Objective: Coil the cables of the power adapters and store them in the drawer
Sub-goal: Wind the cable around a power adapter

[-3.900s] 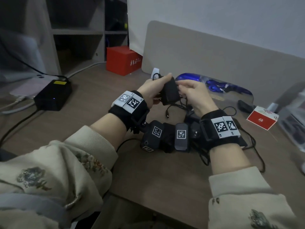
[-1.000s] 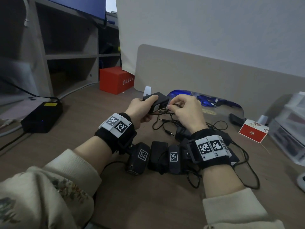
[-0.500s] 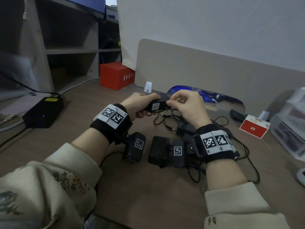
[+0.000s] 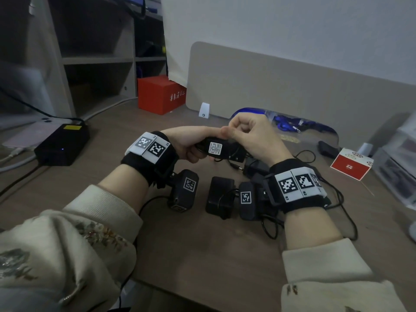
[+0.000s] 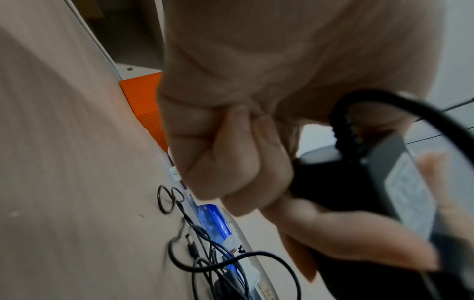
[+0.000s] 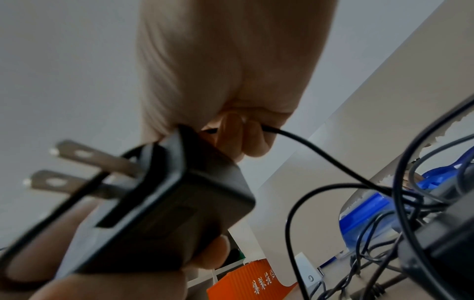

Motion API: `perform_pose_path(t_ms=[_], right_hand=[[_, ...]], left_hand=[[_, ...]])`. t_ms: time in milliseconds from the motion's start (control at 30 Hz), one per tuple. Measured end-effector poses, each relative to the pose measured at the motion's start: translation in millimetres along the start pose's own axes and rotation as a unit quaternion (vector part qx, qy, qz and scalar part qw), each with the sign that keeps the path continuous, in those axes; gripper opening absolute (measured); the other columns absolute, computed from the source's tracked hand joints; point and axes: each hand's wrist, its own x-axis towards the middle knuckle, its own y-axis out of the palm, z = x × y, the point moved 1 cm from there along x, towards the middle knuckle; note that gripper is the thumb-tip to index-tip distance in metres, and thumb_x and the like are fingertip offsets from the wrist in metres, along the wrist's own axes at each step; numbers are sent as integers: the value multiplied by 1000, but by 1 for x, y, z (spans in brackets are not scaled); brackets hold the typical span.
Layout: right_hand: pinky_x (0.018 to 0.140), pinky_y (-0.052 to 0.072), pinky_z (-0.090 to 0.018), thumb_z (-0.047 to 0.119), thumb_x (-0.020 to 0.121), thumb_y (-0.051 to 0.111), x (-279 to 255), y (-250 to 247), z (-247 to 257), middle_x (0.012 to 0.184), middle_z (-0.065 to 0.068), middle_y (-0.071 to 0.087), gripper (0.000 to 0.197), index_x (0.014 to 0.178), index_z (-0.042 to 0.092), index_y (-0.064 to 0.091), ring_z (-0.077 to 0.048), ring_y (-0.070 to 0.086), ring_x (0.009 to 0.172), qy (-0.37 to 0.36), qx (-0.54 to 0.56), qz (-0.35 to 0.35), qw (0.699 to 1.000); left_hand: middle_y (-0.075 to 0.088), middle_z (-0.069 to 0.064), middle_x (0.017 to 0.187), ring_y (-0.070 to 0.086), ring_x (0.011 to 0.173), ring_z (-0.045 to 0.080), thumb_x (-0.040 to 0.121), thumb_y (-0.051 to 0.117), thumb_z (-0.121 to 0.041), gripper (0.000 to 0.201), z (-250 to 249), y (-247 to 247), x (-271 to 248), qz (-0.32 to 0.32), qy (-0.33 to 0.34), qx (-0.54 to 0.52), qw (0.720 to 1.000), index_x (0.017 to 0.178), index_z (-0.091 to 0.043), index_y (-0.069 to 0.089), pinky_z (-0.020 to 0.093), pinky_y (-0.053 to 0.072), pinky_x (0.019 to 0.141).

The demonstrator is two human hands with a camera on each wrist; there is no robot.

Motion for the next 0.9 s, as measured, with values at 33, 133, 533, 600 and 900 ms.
perform_pose_path(t_ms=[33,133,533,600,900], right_hand=[[47,30,-12,57,78,63,0,0,1,51,3,44,38,70,20,61,-3,35,44,-5,7,-5,1000],[47,28,-14,76,69,49,-1,1,2,54,-1,45,49,61,27,56,-9,36,49,-16,32,-29,999],[55,43,-16,54,88,49,5,7,-2,52,9,55,49,63,11,50,-6,53,52,11,197,-55,979],[59,46,-19,29,100,48,11,7,-1,57,8,58,38,65,13,48,-9,58,59,50,177,-53,982],[46,31,-13,18,102,44,4,6,-6,51,9,46,46,57,24,48,3,40,40,58,5,-32,998]], left_hand=[[54,-2,53,23,43,7,99,43,-42,35,1,0,0,8,4,-6,1000,77,-16,51,23,8,49],[53,1,53,29,47,9,95,48,-39,34,2,1,-3,24,13,-27,999,75,-12,54,21,13,47],[58,4,62,53,48,13,55,90,-44,50,0,12,-7,151,152,-220,952,81,-11,64,21,37,47],[62,2,67,58,54,11,68,85,-36,21,-3,14,-8,113,180,-251,944,76,-19,73,20,47,52],[63,2,87,61,68,9,103,42,-41,36,-16,13,-2,-81,230,-288,926,118,-12,56,18,50,59]])
